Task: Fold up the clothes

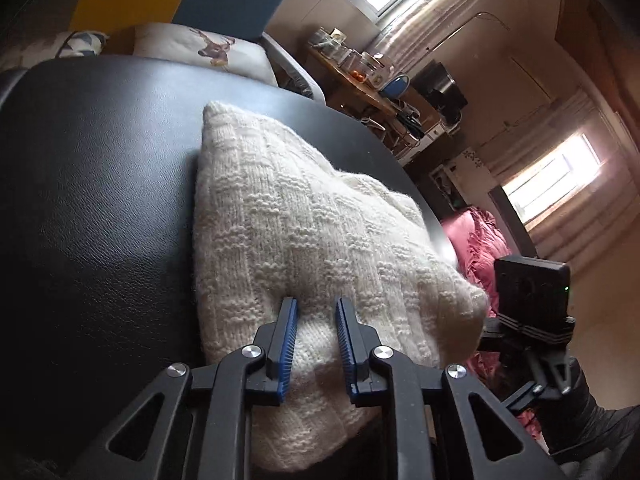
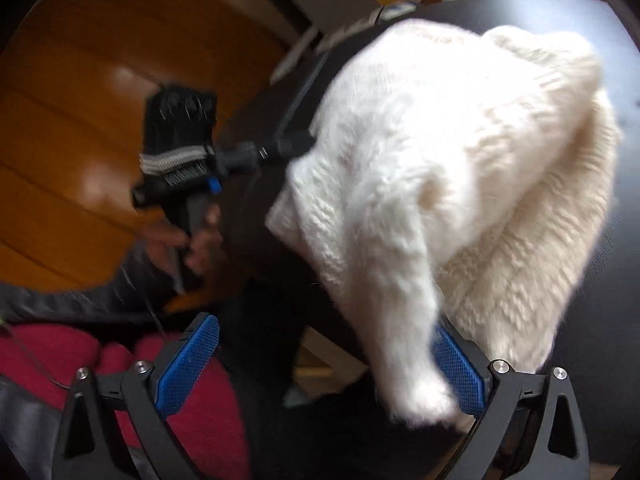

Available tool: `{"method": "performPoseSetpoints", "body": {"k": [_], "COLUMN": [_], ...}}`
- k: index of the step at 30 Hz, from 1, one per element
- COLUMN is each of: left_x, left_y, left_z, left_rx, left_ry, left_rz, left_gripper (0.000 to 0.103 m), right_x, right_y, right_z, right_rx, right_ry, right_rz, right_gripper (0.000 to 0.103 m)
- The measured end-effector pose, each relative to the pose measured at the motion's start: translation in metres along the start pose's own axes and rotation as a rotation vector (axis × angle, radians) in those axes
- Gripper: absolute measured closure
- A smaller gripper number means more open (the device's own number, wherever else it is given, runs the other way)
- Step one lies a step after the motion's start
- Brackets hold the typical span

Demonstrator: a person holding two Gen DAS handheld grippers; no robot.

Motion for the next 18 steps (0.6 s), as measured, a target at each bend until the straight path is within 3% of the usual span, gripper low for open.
{"method": "performPoseSetpoints", "body": {"k": [6, 12, 17, 18], "left_x": [0.003, 0.014, 0.036, 0.040], "left_y": [0.012, 0.010, 0.008, 0.006], "left_z": [-0.020, -0.038, -0.045, -0.044], "left_rx": [0.025, 0.083, 0.089, 0.088], "left_ry": [-0.096, -0.144, -0.188, -0.198], "left_rz": [-0.045, -0.053, -0.018, -0.012], "left_gripper": [0.085, 0.085, 0.085, 0.083], "right_x": [-0.021, -0.049, -0.064, -0.061], "right_y": [0.070, 0.072, 0.063, 0.063], "right_z": [-0.013, -0.047, -0.078, -0.076], "right_rx": [0.000, 0.009, 0.097, 0.129], "right_ry": [-0.151, -0.289, -0.327, -0.321], "right_rz": [-0.314, -0.450, -0.417, -0.412], "right_gripper": [0.000, 0.003, 0.032, 0.054]}}
Point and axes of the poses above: each gripper's, at about its wrist camera, not at the fingertips, and y roughly against the way its jaws point, z to its left, x to its underside, the point moved 8 cm from there along -y, roughly the way its jaws point, and after that the axes turned 6 degrees about -y, right-handed, at the moved point
